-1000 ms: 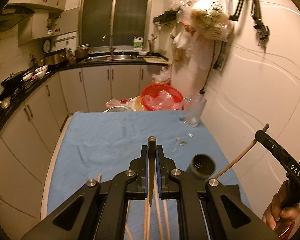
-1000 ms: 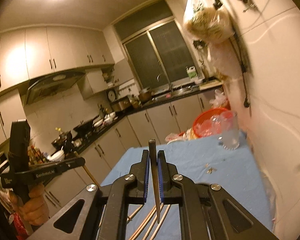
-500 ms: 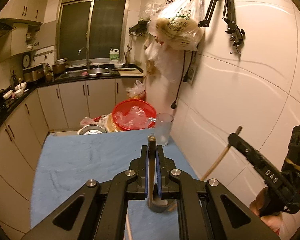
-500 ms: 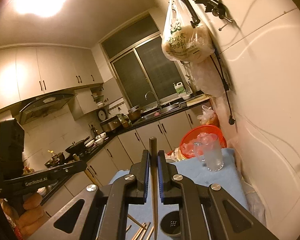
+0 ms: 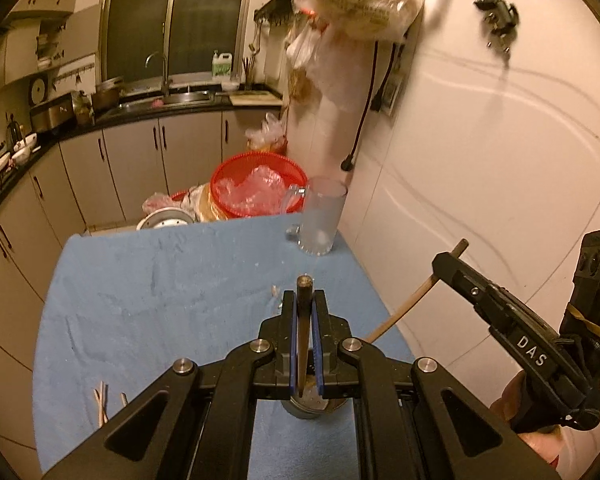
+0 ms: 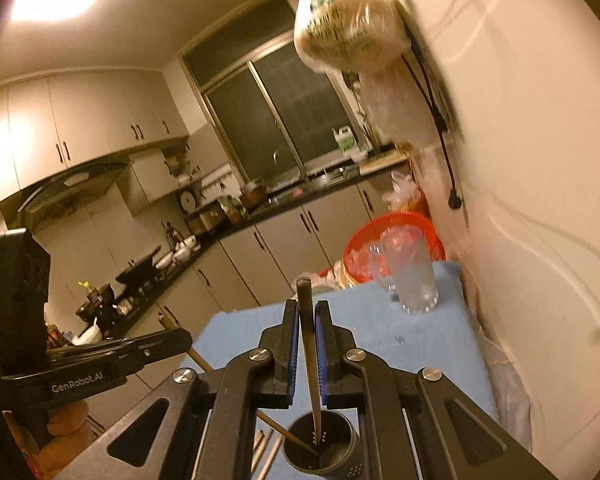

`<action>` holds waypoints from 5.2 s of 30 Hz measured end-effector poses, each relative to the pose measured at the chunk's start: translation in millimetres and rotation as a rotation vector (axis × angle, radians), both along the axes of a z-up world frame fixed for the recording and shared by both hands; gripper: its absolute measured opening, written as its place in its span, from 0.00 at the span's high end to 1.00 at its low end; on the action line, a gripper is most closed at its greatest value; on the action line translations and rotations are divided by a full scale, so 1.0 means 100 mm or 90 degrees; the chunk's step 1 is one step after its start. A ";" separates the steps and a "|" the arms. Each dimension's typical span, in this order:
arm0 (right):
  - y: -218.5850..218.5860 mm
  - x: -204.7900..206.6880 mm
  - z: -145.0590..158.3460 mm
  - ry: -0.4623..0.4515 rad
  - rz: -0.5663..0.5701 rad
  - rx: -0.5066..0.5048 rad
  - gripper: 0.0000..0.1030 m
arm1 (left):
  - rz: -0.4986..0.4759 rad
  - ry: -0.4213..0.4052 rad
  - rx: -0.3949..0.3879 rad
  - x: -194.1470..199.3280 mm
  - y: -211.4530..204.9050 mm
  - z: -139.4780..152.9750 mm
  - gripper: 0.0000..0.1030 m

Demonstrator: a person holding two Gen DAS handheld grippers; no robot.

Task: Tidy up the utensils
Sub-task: 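Lower the chopstick into the black cup and open the left tool, then move the left tool back and grasp another wooden chopstick, then lift the chopstick and carry it over the black cup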

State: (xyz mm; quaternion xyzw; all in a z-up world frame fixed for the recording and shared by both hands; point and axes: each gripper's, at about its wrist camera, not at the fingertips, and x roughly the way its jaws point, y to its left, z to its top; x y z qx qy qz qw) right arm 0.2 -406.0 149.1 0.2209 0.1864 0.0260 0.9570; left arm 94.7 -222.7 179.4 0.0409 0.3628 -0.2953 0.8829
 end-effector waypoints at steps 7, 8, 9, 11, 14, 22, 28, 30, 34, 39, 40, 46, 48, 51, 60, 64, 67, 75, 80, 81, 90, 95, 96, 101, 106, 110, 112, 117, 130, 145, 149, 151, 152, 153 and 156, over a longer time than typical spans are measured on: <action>-0.01 0.17 -0.25 0.048 0.005 0.009 0.91 | 0.008 0.017 0.008 0.08 0.01 -0.15 0.93; -0.01 0.18 -0.27 0.053 0.006 0.008 0.90 | 0.008 0.021 0.008 0.09 0.02 -0.16 0.93; -0.02 0.18 -0.29 0.054 0.005 0.010 0.89 | 0.010 0.024 0.009 0.09 0.03 -0.18 0.93; -0.01 0.18 -0.30 0.059 0.006 0.009 0.88 | 0.012 0.026 0.008 0.11 0.03 -0.20 0.93; -0.01 0.15 -0.30 0.061 0.003 0.015 0.80 | 0.014 0.028 0.008 0.11 0.05 -0.21 0.92; -0.01 0.00 -0.20 0.044 -0.011 0.020 0.71 | 0.018 0.019 -0.004 0.05 0.14 -0.15 0.77; 0.02 -0.23 -0.12 0.027 -0.026 0.030 0.71 | 0.027 0.010 -0.011 -0.04 0.28 -0.09 0.77; 0.06 -0.35 -0.07 0.014 -0.029 0.021 0.71 | 0.031 0.004 -0.016 -0.10 0.39 -0.05 0.77; 0.27 -0.57 0.03 -0.003 -0.022 -0.006 0.60 | 0.046 -0.006 -0.026 -0.22 0.69 -0.04 0.73; 0.67 -0.70 -0.07 0.013 0.023 -0.034 0.39 | 0.097 -0.009 -0.015 -0.37 1.20 -0.21 0.67; 0.73 -0.70 -0.11 0.020 0.036 -0.035 0.39 | 0.108 -0.001 -0.015 -0.39 1.30 -0.26 0.67; 1.12 -0.71 -0.44 0.067 0.120 -0.007 0.49 | 0.180 0.053 -0.002 -0.47 1.94 -0.60 0.67; 1.22 -0.75 -0.49 0.075 0.136 -0.001 0.50 | 0.195 0.059 -0.001 -0.53 2.11 -0.65 0.67; 1.37 -0.89 -0.50 0.068 0.142 0.000 0.50 | 0.207 0.067 -0.003 -0.64 2.33 -0.71 0.67; 1.62 -1.03 -0.52 0.083 0.137 0.000 0.51 | 0.229 0.089 -0.011 -0.85 2.73 -0.85 0.67; 1.65 -1.01 -0.56 0.101 0.133 0.008 0.55 | 0.225 0.104 -0.012 -0.85 2.76 -0.90 0.67; 1.60 -0.90 -0.65 0.128 0.146 0.047 0.56 | 0.224 0.105 -0.009 -0.83 2.78 -0.91 0.67; 1.69 -0.33 -1.00 0.257 0.102 0.000 0.59 | 0.231 0.153 0.004 -0.44 2.84 -1.21 0.67; 1.77 0.21 -1.30 0.336 0.077 -0.021 0.73 | 0.238 0.188 0.005 -0.19 2.91 -1.48 0.67; 1.80 0.32 -1.35 0.347 0.072 -0.035 0.73 | 0.236 0.190 0.010 -0.16 2.91 -1.52 0.67; 1.97 1.12 -1.73 0.449 0.026 -0.095 0.80 | 0.230 0.204 0.028 0.00 2.98 -1.70 0.67; 2.01 1.30 -1.93 0.491 0.016 -0.117 0.82 | 0.231 0.211 0.031 0.08 3.02 -1.78 0.67; 2.02 1.32 -1.96 0.494 0.017 -0.118 0.82 | 0.229 0.213 0.032 0.10 3.03 -1.79 0.67; 2.04 1.38 -2.07 0.499 0.017 -0.138 0.90 | 0.223 0.218 0.041 0.16 2.99 -1.82 0.67; 2.26 1.28 -2.06 0.477 0.123 -0.106 0.93 | 0.214 0.225 0.057 0.31 2.84 -1.83 0.67; 2.34 1.06 -1.94 0.428 0.161 -0.084 0.93 | 0.201 0.228 0.085 0.45 2.69 -1.89 0.67; 2.30 0.95 -1.85 0.409 0.155 -0.077 0.93 | 0.188 0.230 0.110 0.54 2.56 -1.95 0.66; 2.13 0.74 -1.76 0.386 0.158 -0.048 0.93 | 0.193 0.241 0.159 0.68 2.41 -2.12 0.67; 2.11 0.67 -1.76 0.370 0.185 -0.022 0.93 | 0.283 0.289 0.136 0.20 2.86 -2.19 0.86; 2.09 0.72 -1.85 0.391 0.171 -0.024 0.93 | 0.268 0.265 0.217 1.20 2.50 -2.21 0.64; 2.06 0.76 -1.85 0.395 0.166 -0.019 0.93 | 0.259 0.249 0.219 1.31 2.45 -2.20 0.91; 2.06 0.76 -1.84 0.389 0.169 -0.015 0.93 | 0.256 0.247 0.204 1.25 2.48 -2.19 0.94; 2.06 0.76 -1.83 0.386 0.169 -0.014 0.93 | 0.258 0.246 0.195 1.20 2.50 -2.19 0.94; 2.06 0.75 -1.81 0.382 0.171 -0.012 0.93 | 0.256 0.243 0.177 1.10 2.54 -2.16 0.94; 2.07 0.72 -1.72 0.355 0.180 -0.012 0.93 | 0.239 0.214 0.099 0.77 2.58 -1.92 0.94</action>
